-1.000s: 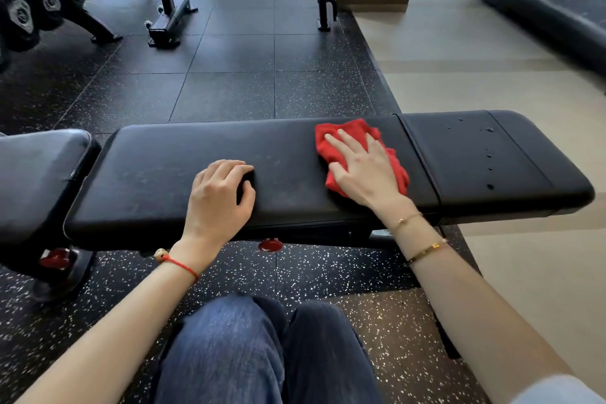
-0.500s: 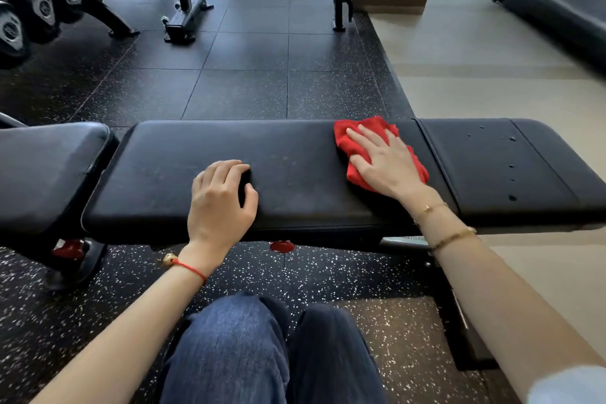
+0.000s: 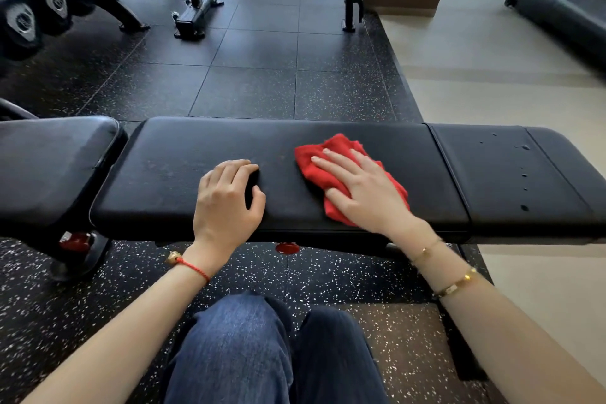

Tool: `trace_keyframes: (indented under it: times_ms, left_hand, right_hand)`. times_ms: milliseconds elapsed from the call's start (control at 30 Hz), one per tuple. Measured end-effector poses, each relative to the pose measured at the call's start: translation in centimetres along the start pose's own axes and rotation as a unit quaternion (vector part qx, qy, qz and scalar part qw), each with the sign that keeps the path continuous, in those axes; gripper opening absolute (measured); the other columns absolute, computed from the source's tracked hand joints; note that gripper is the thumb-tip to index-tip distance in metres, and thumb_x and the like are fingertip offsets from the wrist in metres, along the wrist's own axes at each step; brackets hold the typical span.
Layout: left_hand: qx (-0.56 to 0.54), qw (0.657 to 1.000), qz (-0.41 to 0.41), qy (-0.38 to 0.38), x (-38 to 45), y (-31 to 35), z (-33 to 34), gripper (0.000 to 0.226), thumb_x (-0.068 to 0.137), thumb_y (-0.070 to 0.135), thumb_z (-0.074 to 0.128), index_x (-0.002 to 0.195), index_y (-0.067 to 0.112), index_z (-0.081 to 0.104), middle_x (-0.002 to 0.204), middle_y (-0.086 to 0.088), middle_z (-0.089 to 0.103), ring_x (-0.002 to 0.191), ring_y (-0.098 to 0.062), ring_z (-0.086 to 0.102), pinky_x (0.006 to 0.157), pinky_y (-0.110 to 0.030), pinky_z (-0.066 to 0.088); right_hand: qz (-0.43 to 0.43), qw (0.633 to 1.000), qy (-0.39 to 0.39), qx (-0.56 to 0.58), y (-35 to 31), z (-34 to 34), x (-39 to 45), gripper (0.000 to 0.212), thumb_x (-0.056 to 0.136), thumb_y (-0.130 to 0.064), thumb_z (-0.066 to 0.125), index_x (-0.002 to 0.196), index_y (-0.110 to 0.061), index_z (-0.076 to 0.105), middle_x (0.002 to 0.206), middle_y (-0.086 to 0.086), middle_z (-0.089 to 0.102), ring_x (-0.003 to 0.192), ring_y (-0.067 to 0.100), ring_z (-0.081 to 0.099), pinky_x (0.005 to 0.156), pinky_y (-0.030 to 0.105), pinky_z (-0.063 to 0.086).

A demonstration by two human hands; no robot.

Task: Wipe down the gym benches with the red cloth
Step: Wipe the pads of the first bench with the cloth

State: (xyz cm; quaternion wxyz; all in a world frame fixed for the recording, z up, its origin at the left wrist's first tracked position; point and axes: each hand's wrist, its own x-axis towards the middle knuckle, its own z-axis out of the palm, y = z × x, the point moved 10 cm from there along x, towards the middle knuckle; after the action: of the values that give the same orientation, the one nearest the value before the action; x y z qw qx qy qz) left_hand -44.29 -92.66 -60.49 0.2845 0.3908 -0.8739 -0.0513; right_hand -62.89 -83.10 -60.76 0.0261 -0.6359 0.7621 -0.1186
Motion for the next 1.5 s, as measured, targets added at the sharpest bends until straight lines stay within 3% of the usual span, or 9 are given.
trace_keyframes:
  times_ms: [200, 500, 700, 800, 1000, 1133, 1233, 1367, 1500]
  left_hand:
    - [0.009, 1.0, -0.01, -0.008, 0.0, 0.1, 0.2, 0.039, 0.088, 0.027, 0.05, 0.119, 0.011, 0.067, 0.124, -0.004, 0.066, 0.121, -0.027, 0.058, 0.106, -0.044, 0.043]
    - [-0.038, 0.999, -0.013, 0.009, -0.2, -0.5, -1.2, 0.035, 0.084, 0.021, 0.057, 0.114, 0.009, 0.069, 0.123, -0.005, 0.067, 0.12, -0.027, 0.058, 0.104, -0.042, 0.045]
    - [0.013, 0.999, -0.012, 0.033, -0.3, -4.5, -3.5, 0.035, 0.084, 0.024, 0.056, 0.114, 0.011, 0.069, 0.119, -0.003, 0.068, 0.118, -0.027, 0.058, 0.103, -0.042, 0.043]
    - [0.015, 0.999, -0.035, 0.023, -0.4, -5.9, -3.1, 0.035, 0.085, 0.026, 0.055, 0.113, 0.011, 0.069, 0.119, -0.003, 0.068, 0.118, -0.026, 0.058, 0.104, -0.043, 0.041]
    - [0.013, 0.999, -0.034, 0.037, -0.7, -6.4, -2.9, 0.035, 0.085, 0.027, 0.053, 0.113, 0.013, 0.068, 0.118, -0.001, 0.067, 0.116, -0.025, 0.058, 0.101, -0.041, 0.04]
    - [0.009, 0.999, -0.027, 0.042, -0.7, -6.3, -3.0, 0.036, 0.085, 0.029, 0.051, 0.113, 0.013, 0.069, 0.119, -0.001, 0.067, 0.116, -0.025, 0.058, 0.1, -0.042, 0.042]
    - [0.01, 0.999, -0.03, 0.045, -0.7, -6.5, -2.9, 0.036, 0.085, 0.03, 0.051, 0.113, 0.014, 0.068, 0.119, 0.0, 0.067, 0.116, -0.024, 0.058, 0.1, -0.042, 0.043]
    - [0.014, 0.998, -0.036, 0.041, -0.6, -6.3, -2.6, 0.036, 0.086, 0.032, 0.051, 0.113, 0.015, 0.067, 0.119, 0.001, 0.067, 0.116, -0.022, 0.057, 0.1, -0.041, 0.043]
    - [0.016, 0.998, -0.035, 0.043, -0.6, -6.5, -2.8, 0.035, 0.086, 0.033, 0.051, 0.112, 0.016, 0.067, 0.118, 0.001, 0.067, 0.115, -0.022, 0.057, 0.099, -0.041, 0.043]
  right_hand:
    - [0.154, 0.988, -0.018, -0.005, 4.7, 0.2, 6.8, 0.053, 0.098, -0.044, 0.038, 0.149, -0.044, 0.029, 0.161, -0.016, 0.02, 0.147, 0.033, 0.016, 0.122, 0.046, 0.007]
    - [-0.037, 0.999, -0.015, 0.024, -4.3, 1.6, 3.6, 0.058, 0.092, -0.037, 0.049, 0.148, -0.042, 0.034, 0.159, -0.014, 0.027, 0.149, 0.025, 0.018, 0.123, 0.041, 0.006]
    - [0.058, 0.998, -0.001, -0.006, 1.2, 0.7, 5.6, 0.054, 0.096, -0.039, 0.045, 0.149, -0.041, 0.033, 0.16, -0.013, 0.026, 0.148, 0.026, 0.019, 0.122, 0.043, 0.007]
    - [0.095, 0.995, -0.013, 0.006, 0.1, 1.3, 8.4, 0.053, 0.097, -0.041, 0.042, 0.149, -0.043, 0.032, 0.16, -0.014, 0.022, 0.148, 0.034, 0.015, 0.122, 0.045, 0.006]
    - [-0.039, 0.998, -0.042, 0.026, -9.1, 3.3, 7.7, 0.056, 0.094, -0.04, 0.046, 0.148, -0.045, 0.032, 0.16, -0.015, 0.024, 0.149, 0.031, 0.013, 0.122, 0.045, 0.006]
    - [-0.092, 0.995, -0.027, 0.041, -9.0, 2.4, 3.6, 0.056, 0.091, -0.041, 0.046, 0.146, -0.047, 0.035, 0.157, -0.019, 0.028, 0.149, 0.025, 0.018, 0.122, 0.044, 0.01]
    - [-0.075, 0.996, -0.014, 0.039, -5.9, 1.5, 3.7, 0.056, 0.09, -0.038, 0.047, 0.146, -0.043, 0.037, 0.156, -0.017, 0.031, 0.148, 0.02, 0.021, 0.123, 0.039, 0.009]
    - [0.037, 0.999, -0.013, 0.0, -2.1, 1.5, 8.7, 0.053, 0.096, -0.039, 0.044, 0.148, -0.042, 0.033, 0.16, -0.014, 0.025, 0.148, 0.026, 0.018, 0.122, 0.042, 0.009]
    - [0.059, 0.998, -0.023, 0.022, -5.5, 2.9, 11.4, 0.053, 0.096, -0.041, 0.041, 0.149, -0.044, 0.031, 0.161, -0.013, 0.022, 0.148, 0.033, 0.013, 0.122, 0.045, 0.005]
